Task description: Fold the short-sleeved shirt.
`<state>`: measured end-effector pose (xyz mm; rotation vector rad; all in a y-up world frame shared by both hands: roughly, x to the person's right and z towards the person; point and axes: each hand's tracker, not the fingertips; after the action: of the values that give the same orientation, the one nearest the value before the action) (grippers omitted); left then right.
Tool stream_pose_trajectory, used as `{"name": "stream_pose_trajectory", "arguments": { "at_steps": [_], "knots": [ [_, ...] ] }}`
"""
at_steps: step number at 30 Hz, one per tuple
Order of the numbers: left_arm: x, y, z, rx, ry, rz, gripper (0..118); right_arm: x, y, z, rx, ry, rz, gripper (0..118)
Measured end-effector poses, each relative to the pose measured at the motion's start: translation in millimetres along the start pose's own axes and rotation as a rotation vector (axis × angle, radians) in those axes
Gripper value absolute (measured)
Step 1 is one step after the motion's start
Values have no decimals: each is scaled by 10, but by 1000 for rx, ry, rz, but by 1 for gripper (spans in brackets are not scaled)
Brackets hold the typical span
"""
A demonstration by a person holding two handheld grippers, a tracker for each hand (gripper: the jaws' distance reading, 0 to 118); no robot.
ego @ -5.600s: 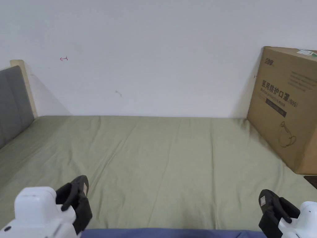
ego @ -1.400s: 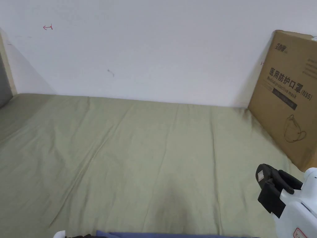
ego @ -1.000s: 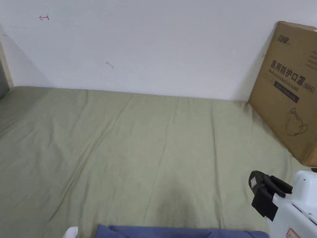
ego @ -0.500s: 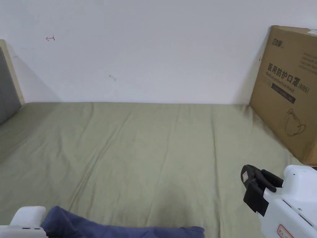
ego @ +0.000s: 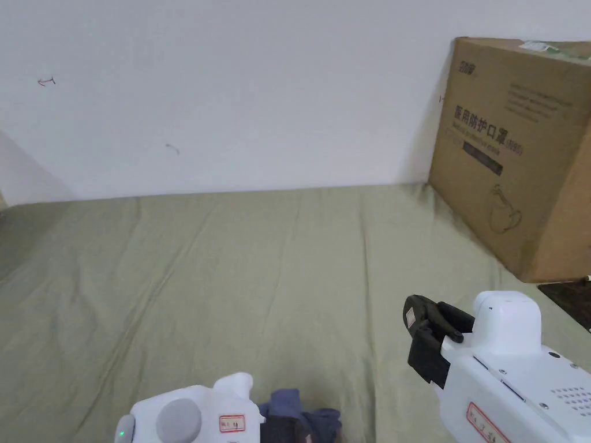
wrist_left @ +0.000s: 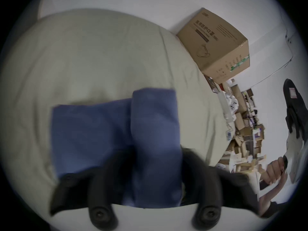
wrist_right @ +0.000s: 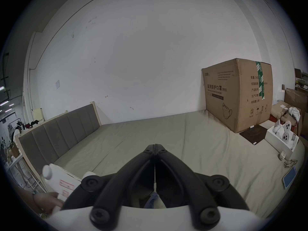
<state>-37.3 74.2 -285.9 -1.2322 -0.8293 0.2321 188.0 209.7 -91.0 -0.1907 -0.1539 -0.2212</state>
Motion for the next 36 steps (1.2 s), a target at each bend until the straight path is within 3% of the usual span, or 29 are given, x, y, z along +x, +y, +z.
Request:
{"name": "stream_pose_trajectory", "arguments": {
  "at_steps": [1, 2, 6, 9, 10, 11, 13, 14, 15, 18, 26, 28, 32, 36],
  "knots": [
    [-13, 2, -89, -24, -11, 18, 112, 10, -2, -3, -1, -1, -2, 0],
    [-35, -8, -119, -15, -19, 24, 118, 23, -4, -9, -3, -1, -5, 0],
    [-210, -19, 77, 73, -86, 40, 114, 54, -38, -37, -8, 1, -14, 0],
    [-278, -51, 424, 151, -94, -21, 111, 54, -65, -60, -11, -1, -10, 0],
    [-292, -77, 533, 174, -81, -65, 104, 47, -75, -63, -10, -4, -1, 0],
    [-48, -169, 769, 201, -58, -112, 75, 40, -83, -62, -7, -7, 9, 0],
    [48, -236, 895, 224, -1, -209, 5, 27, -97, -60, 1, -11, 22, 0],
    [105, -266, 874, 217, 49, -253, 2, 26, -96, -61, 3, -10, 25, 0],
    [198, -277, 868, 211, 100, -292, 2, 25, -93, -64, 2, -8, 24, 0],
    [299, -321, 582, 133, 62, -337, 2, 20, -92, -74, -4, -5, 17, 0],
    [314, -354, -551, -42, 125, -356, 2, 15, -103, -80, -14, -13, 55, 0],
    [228, -378, -781, -96, 137, -308, 2, 34, -110, -92, -19, -10, 58, 0],
    [222, -345, -726, -74, -67, -183, 2, 57, -112, -89, -13, -2, 64, 0],
    [261, -381, -475, -21, -198, -165, 2, 65, -86, -95, -23, 18, 42, 0]
  ]
}}
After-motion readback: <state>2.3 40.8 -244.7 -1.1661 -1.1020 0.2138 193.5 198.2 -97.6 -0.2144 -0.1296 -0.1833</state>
